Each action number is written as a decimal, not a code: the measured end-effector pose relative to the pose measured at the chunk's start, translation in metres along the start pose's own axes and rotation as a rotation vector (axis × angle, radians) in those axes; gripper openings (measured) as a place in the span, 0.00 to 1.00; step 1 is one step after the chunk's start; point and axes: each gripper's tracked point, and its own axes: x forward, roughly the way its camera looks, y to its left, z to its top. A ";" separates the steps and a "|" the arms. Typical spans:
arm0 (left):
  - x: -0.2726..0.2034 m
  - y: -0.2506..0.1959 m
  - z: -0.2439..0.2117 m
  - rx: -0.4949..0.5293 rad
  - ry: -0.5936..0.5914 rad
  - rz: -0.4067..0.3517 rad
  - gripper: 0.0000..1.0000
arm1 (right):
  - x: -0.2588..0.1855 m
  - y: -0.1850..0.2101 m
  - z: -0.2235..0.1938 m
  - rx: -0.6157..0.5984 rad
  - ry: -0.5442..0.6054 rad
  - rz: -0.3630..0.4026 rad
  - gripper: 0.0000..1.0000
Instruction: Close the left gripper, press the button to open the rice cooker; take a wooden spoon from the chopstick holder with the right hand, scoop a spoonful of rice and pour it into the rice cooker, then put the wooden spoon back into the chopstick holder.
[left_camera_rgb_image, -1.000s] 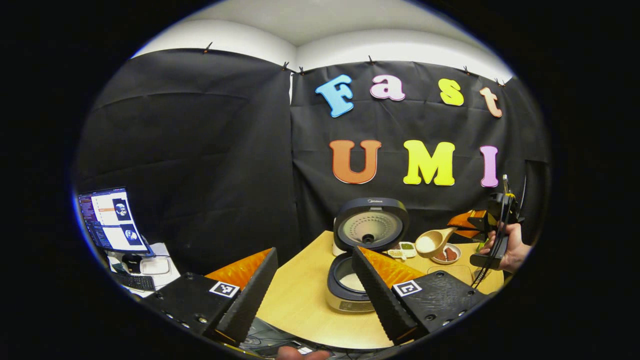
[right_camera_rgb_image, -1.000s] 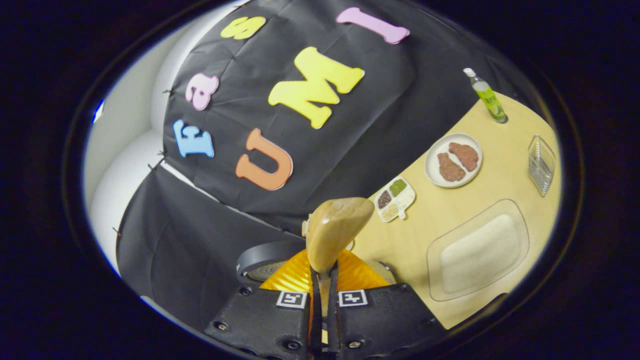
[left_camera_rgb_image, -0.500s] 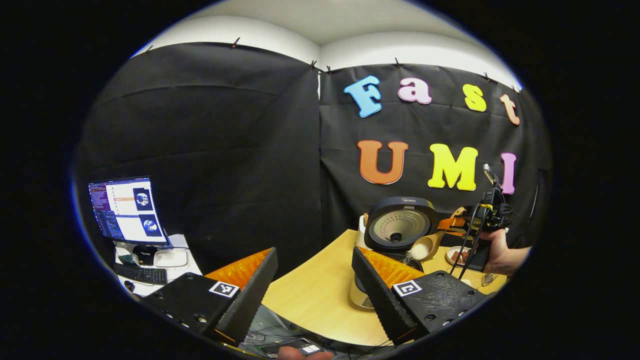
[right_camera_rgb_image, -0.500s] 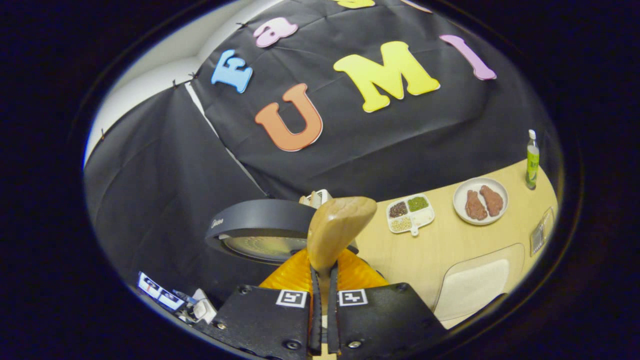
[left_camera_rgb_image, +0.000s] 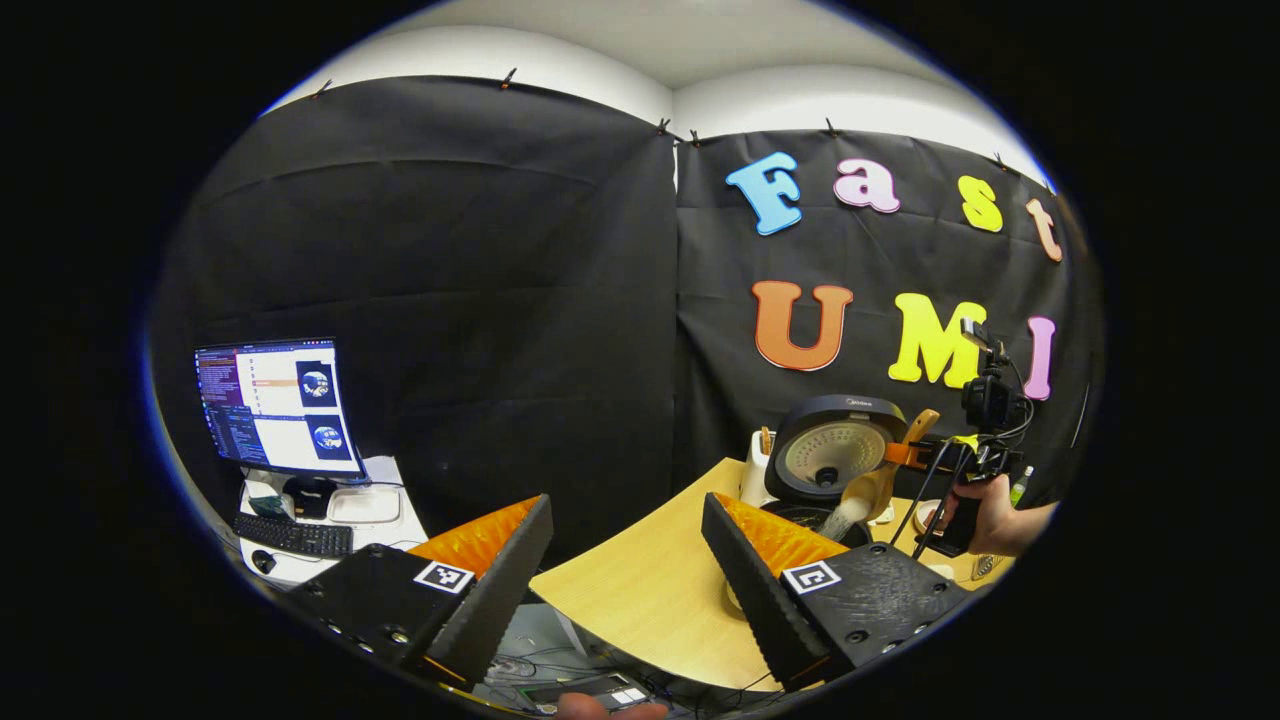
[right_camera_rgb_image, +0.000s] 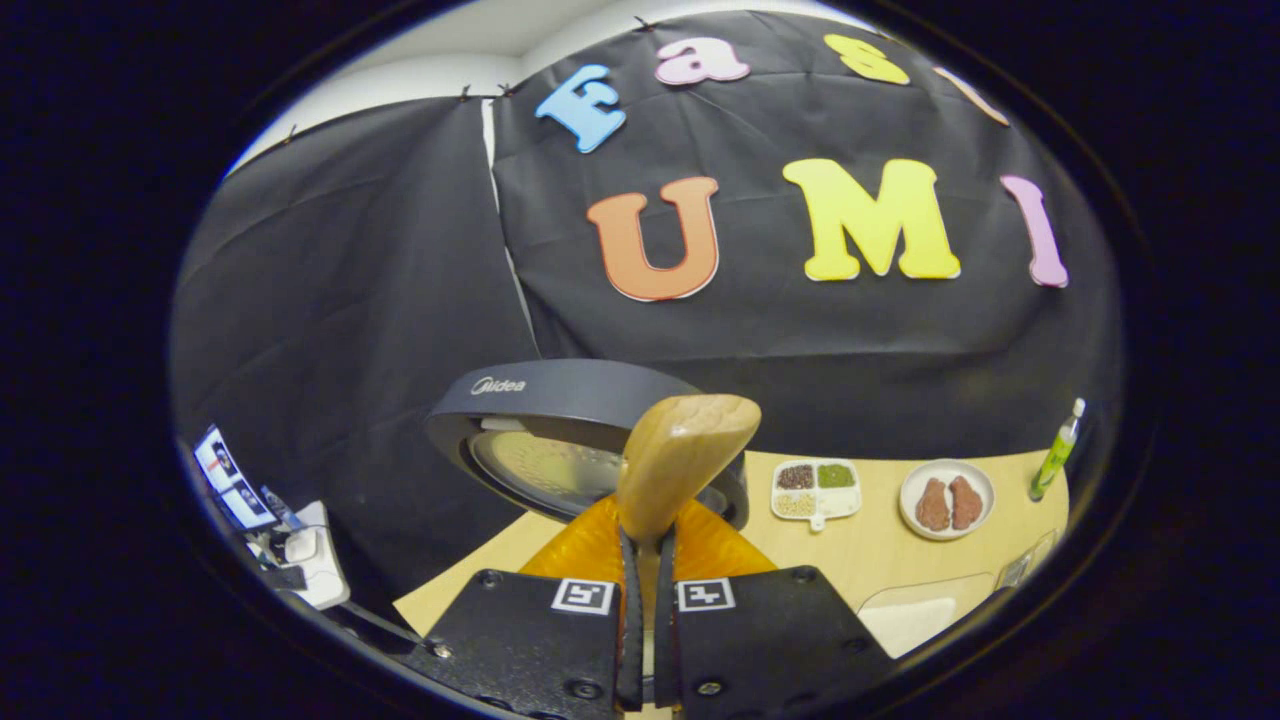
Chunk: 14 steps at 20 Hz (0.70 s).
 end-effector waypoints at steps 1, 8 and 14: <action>0.000 0.002 0.000 0.000 -0.001 0.003 0.97 | 0.000 0.003 0.001 -0.027 -0.008 0.000 0.10; -0.003 0.003 -0.002 0.002 -0.002 -0.001 0.96 | -0.011 0.029 0.015 -0.272 -0.090 0.020 0.07; -0.004 0.001 0.000 0.000 -0.006 -0.005 0.96 | -0.018 0.039 0.007 -0.408 -0.099 0.035 0.10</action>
